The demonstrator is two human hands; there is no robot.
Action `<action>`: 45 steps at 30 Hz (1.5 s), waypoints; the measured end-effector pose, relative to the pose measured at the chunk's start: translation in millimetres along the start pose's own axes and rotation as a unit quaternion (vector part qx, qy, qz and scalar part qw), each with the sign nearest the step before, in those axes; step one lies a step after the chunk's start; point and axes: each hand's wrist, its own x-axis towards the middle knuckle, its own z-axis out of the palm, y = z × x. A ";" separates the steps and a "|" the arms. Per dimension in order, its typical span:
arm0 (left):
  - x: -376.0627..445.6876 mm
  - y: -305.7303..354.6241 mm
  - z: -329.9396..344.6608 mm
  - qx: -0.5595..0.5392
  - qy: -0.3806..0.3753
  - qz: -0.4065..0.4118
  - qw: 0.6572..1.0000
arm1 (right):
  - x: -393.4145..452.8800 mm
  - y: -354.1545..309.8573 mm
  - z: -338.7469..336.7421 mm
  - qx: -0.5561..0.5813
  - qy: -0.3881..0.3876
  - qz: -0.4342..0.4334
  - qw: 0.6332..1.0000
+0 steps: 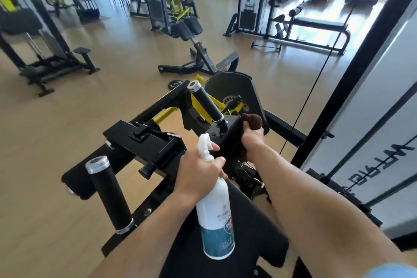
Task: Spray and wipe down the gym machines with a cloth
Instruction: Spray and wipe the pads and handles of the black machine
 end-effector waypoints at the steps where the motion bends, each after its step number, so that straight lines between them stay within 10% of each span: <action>1: 3.4 2.4 -0.1 0.005 0.009 -0.006 1.000 | 1.8 -3.1 -5.1 -0.002 -0.023 0.007 1.000; 13: 21.4 12.4 -9.6 -0.103 0.030 -0.082 0.991 | -41.2 37.4 -26.4 0.073 -0.005 -0.109 0.991; 18: 21.6 45.1 -36.8 -0.058 0.047 0.060 0.995 | -75.5 -12.4 -23.0 0.028 0.075 -0.286 0.955; 25: 64.9 123.1 -125.6 -0.011 0.114 0.169 0.979 | -81.4 -44.6 55.3 -0.254 -0.081 -0.458 0.848; 34: 140.1 76.1 -118.8 0.167 0.140 0.185 0.958 | -58.4 -31.1 86.9 -0.222 0.046 -0.457 0.860; 45: 139.4 62.2 -93.6 0.223 0.172 0.227 0.932 | -66.0 -51.1 45.2 -0.322 -0.073 -0.289 0.899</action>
